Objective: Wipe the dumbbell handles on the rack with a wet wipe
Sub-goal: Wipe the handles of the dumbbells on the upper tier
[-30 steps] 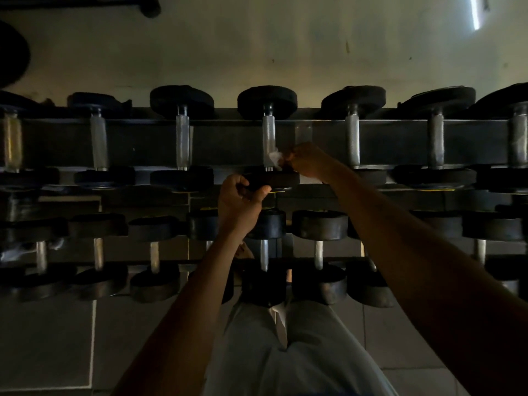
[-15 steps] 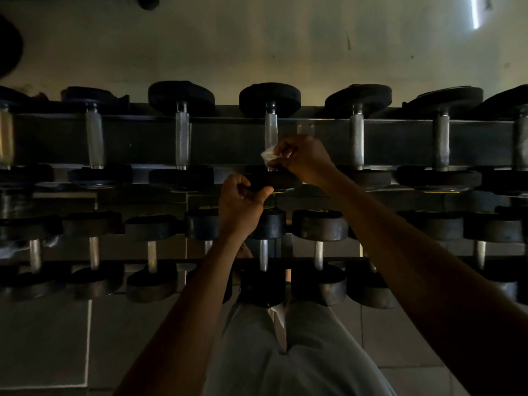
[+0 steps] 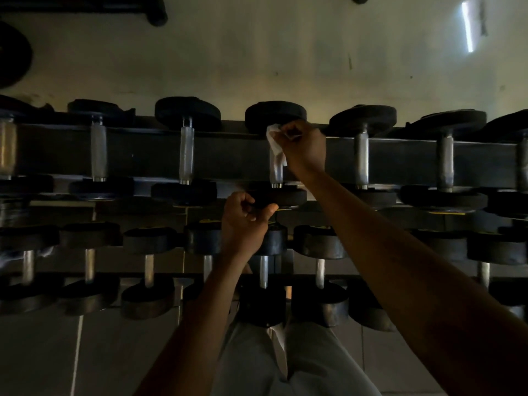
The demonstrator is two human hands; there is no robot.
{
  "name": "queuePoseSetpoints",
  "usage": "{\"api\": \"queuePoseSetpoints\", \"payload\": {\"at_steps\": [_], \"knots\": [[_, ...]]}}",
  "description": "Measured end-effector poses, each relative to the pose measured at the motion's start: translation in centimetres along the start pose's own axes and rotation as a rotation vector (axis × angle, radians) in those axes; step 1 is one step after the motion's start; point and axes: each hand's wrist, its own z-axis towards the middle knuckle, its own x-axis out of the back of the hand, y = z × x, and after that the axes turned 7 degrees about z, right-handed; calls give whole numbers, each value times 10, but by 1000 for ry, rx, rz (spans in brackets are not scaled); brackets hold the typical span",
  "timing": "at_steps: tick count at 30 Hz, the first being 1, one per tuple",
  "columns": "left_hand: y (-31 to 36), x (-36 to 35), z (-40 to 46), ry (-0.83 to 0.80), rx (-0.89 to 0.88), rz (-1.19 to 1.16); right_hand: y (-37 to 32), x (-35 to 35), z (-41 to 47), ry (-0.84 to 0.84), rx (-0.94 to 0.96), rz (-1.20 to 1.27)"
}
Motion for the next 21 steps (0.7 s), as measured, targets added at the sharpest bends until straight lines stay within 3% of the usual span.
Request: {"api": "queuePoseSetpoints", "payload": {"at_steps": [7,21], "knots": [[0,0,1,-3,15,4,-1,-16,-6,191,-11,-79],[1,0,-6,0,16,-44,-24,-26,-13,279,-94,-328]]}}
